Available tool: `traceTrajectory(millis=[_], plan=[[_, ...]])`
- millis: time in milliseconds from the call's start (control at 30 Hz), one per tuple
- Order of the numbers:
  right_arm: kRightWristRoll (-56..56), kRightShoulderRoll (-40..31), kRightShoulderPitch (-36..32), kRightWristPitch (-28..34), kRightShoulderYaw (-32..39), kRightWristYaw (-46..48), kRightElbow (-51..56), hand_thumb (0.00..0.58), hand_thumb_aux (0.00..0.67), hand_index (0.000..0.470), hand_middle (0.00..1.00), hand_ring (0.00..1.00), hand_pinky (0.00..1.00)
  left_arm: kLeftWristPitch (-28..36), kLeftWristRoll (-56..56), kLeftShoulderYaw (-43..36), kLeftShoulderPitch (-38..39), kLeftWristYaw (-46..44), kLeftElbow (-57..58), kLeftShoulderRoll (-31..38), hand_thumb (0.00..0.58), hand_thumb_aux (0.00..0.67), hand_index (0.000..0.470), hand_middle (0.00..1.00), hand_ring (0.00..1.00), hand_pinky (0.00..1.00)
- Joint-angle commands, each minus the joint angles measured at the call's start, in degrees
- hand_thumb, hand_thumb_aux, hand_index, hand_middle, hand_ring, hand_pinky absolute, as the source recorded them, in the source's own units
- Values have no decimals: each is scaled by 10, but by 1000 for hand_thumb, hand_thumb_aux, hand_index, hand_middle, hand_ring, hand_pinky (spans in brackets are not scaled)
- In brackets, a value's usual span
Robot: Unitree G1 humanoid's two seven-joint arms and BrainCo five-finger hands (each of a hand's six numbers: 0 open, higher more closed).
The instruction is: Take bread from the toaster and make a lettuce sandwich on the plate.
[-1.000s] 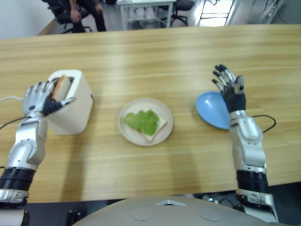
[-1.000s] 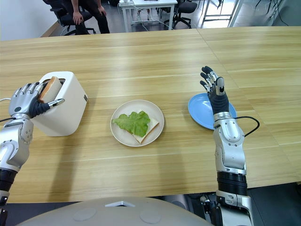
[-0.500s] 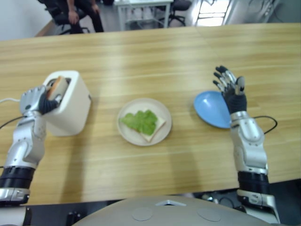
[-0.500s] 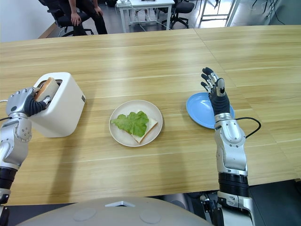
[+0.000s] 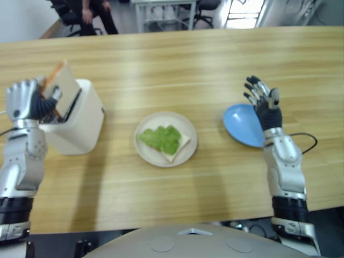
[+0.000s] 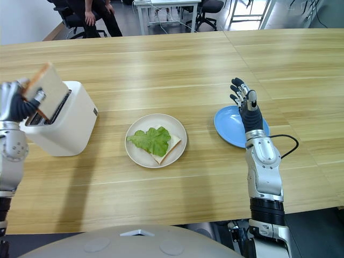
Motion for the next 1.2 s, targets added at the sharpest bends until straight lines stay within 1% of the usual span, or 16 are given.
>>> traceTrajectory(millis=[33,133,167,200,300,367,433,500,600,767,1033,1200], plan=[[-5,2,11,1,-2,-4,-4,0,0,0,0,0,0,-26,-66,40,-24,-20,-56,-17,580,670,460,1000,1000,1000],[-5,4,16,-1,-3,-7,-6,0,0,0,0,0,0,-35,-131,36,-52,-53,-78,-40,580,670,460,1000,1000,1000],[-5,5,17,-1,-3,-7,-5,0,0,0,0,0,0,-34,-148,28,-59,-67,-79,-48,580,670,460,1000,1000,1000],[-5,5,16,-1,-2,-7,-4,0,0,0,0,0,0,-29,-189,12,-66,-89,-80,-70,580,670,460,1000,1000,1000],[-4,5,14,-3,-2,-7,0,0,0,0,0,0,0,0,-271,-46,-80,-151,-68,-132,580,670,460,1000,1000,1000],[-3,4,13,-3,-2,-7,2,0,0,0,0,0,0,31,-316,-85,-84,-189,-50,-173,580,670,460,1000,1000,1000],[-3,4,12,-4,-3,-7,4,0,0,0,0,0,0,62,-369,-119,-83,-226,-23,-222,580,670,460,1000,1000,1000],[-2,5,13,-5,-4,-8,6,0,0,0,0,0,0,98,-396,-169,-79,-273,25,-255,580,670,460,1000,1000,1000],[-3,6,13,-7,-3,-9,10,0,0,0,0,0,0,127,-389,-228,-74,-310,91,-281,580,670,460,1000,1000,1000],[-5,7,13,-8,0,-10,12,0,0,0,0,0,0,119,-372,-283,-73,-327,170,-311,580,670,460,1000,1000,1000],[-19,15,8,-11,13,-11,16,0,0,0,0,0,0,95,-340,-316,-89,-323,268,-337,580,670,460,1000,1000,1000],[-44,13,10,-20,28,-14,14,0,0,0,0,0,0,78,-288,-327,-87,-299,286,-317,580,670,460,1000,1000,1000]])
